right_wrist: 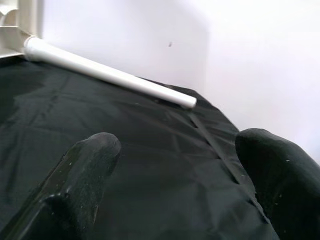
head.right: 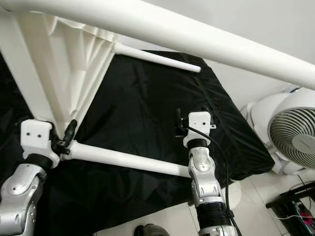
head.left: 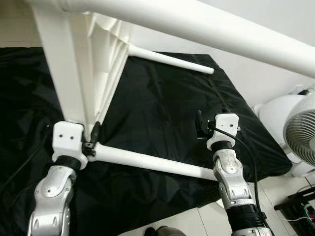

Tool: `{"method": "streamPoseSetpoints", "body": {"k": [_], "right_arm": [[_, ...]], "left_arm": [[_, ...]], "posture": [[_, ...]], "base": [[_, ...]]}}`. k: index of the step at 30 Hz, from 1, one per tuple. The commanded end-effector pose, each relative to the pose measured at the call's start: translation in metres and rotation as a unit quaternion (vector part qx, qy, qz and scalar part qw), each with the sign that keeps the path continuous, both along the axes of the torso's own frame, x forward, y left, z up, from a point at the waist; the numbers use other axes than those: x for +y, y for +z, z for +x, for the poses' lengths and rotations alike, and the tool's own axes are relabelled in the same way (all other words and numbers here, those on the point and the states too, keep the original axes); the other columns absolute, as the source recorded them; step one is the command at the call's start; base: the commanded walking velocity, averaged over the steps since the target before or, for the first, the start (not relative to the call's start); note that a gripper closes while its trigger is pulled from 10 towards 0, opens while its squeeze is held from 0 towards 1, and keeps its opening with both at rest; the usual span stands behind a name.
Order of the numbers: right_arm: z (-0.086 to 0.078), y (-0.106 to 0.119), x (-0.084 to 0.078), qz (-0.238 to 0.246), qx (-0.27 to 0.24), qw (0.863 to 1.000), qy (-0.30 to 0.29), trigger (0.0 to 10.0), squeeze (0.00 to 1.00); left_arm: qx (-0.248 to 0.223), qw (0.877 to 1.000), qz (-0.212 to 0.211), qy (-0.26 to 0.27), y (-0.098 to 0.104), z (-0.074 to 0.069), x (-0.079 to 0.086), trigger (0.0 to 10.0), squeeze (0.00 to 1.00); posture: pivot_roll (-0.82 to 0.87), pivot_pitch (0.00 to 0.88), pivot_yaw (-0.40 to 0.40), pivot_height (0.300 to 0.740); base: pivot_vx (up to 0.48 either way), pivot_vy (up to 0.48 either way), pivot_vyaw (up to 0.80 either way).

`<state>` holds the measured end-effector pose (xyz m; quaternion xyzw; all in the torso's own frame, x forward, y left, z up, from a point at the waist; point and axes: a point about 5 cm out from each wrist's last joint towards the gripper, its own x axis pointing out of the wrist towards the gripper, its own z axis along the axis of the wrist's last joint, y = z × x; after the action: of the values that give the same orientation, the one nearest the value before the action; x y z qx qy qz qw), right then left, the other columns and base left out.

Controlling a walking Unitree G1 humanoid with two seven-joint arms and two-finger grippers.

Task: Building children table

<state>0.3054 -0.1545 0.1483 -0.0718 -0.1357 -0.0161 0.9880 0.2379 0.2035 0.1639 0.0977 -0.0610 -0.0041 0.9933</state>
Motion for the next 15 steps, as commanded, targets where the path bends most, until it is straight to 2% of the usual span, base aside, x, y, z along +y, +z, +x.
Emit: {"method": "streamPoseSetpoints", "body": {"k": [1, 4, 7, 9, 10, 15], "right_arm": [[0.001, -0.002, -0.003, -0.004, 0.003, 1.000, -0.002, 10.0, 0.00], [0.001, -0.001, -0.003, -0.003, 0.003, 1.000, -0.002, 10.0, 0.00], [0.002, -0.001, -0.002, -0.002, 0.002, 1.000, -0.002, 10.0, 0.00], [0.002, -0.001, -0.002, -0.002, 0.002, 1.000, -0.002, 10.0, 0.00], [0.002, -0.002, -0.002, -0.001, 0.002, 1.000, -0.003, 10.0, 0.00], [0.001, -0.002, -0.003, -0.001, 0.002, 1.000, -0.004, 10.0, 0.00]], "left_arm": [[-0.044, 0.978, 0.008, 0.204, 0.012, -0.016, 0.047, 0.0, 0.00], [-0.043, 0.974, 0.002, 0.221, 0.010, -0.018, 0.052, 0.0, 0.00], [-0.043, 0.964, 0.001, 0.263, 0.009, -0.024, 0.066, 0.0, 0.00], [-0.043, 0.964, 0.001, 0.263, 0.009, -0.024, 0.066, 0.0, 0.00], [-0.043, 0.956, 0.003, 0.289, 0.008, -0.028, 0.075, 0.0, 0.00], [-0.045, 0.949, 0.000, 0.312, 0.009, -0.033, 0.085, 0.0, 0.00]], "posture": [[0.13, 0.069, -0.154, 0.740], [0.12, 0.071, -0.151, 0.740], [0.12, 0.072, -0.149, 0.740], [0.12, 0.072, -0.149, 0.740], [0.12, 0.073, -0.146, 0.740], [0.12, 0.076, -0.142, 0.740]], "base": [[0.000, 0.000, 0.00], [0.000, 0.000, 0.00], [0.000, 0.000, 0.00], [0.000, 0.000, 0.00], [0.000, 0.000, 0.00], [0.000, 0.000, 0.00]]}}
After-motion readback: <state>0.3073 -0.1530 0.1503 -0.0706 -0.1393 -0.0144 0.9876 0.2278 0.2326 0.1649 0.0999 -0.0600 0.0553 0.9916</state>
